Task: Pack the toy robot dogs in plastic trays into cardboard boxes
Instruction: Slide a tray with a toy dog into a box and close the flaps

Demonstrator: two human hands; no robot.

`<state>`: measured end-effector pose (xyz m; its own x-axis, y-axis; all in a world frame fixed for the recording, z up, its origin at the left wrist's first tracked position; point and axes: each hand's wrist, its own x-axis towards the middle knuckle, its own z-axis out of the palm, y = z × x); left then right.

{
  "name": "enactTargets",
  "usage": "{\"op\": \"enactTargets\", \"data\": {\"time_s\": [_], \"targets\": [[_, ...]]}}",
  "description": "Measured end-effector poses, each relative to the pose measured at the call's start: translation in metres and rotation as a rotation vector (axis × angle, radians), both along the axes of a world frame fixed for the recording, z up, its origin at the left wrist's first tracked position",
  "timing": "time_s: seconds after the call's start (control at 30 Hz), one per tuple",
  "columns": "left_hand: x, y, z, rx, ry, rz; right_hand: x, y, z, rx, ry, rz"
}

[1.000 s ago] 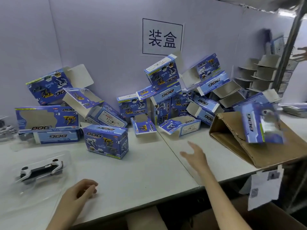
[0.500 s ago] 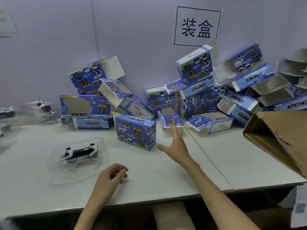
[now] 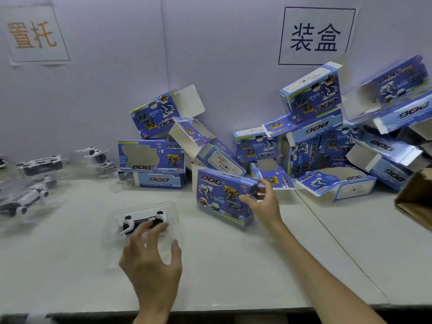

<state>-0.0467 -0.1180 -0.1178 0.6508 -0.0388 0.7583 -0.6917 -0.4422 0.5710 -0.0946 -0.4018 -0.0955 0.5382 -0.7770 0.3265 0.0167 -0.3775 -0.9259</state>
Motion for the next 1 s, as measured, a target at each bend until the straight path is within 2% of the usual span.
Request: {"op": "enactTargets", "data": {"time_s": [0.1,0.17,0.3,0.43,0.53,0.63,0.73,0.8,0.87,0.93,1.0], "targets": [[0.038,0.021,0.017,0.39,0.073,0.08,-0.015,-0.013,0.007,0.157,-0.13,0.074],[0.053,0.031,0.02,0.523,0.208,0.04,-0.026,-0.022,0.016,0.243,-0.174,0.101],[0.052,0.025,0.014,0.397,0.197,-0.147,-0.047,-0.038,0.026,0.299,-0.218,0.16],[0.039,-0.009,0.006,0.296,0.109,-0.322,-0.057,-0.047,0.049,0.319,-0.369,0.186],[0.03,-0.044,0.002,0.297,0.088,-0.412,-0.063,-0.055,0.07,0.226,-0.474,0.107],[0.023,-0.083,0.001,0.307,0.051,-0.491,-0.066,-0.062,0.08,0.215,-0.629,-0.01],[0.027,-0.121,0.005,0.327,0.051,-0.636,-0.062,-0.07,0.072,0.272,-0.635,0.002],[0.032,-0.143,0.014,0.308,0.153,-0.825,-0.057,-0.072,0.059,0.378,-0.579,0.135],[0.037,-0.159,0.025,0.163,0.326,-0.963,-0.054,-0.071,0.043,0.473,-0.568,0.254],[0.043,-0.169,0.033,-0.011,0.504,-1.009,-0.053,-0.066,0.03,0.529,-0.588,0.328],[0.049,-0.175,0.035,-0.137,0.626,-1.053,-0.052,-0.06,0.019,0.5,-0.544,0.39]]}}
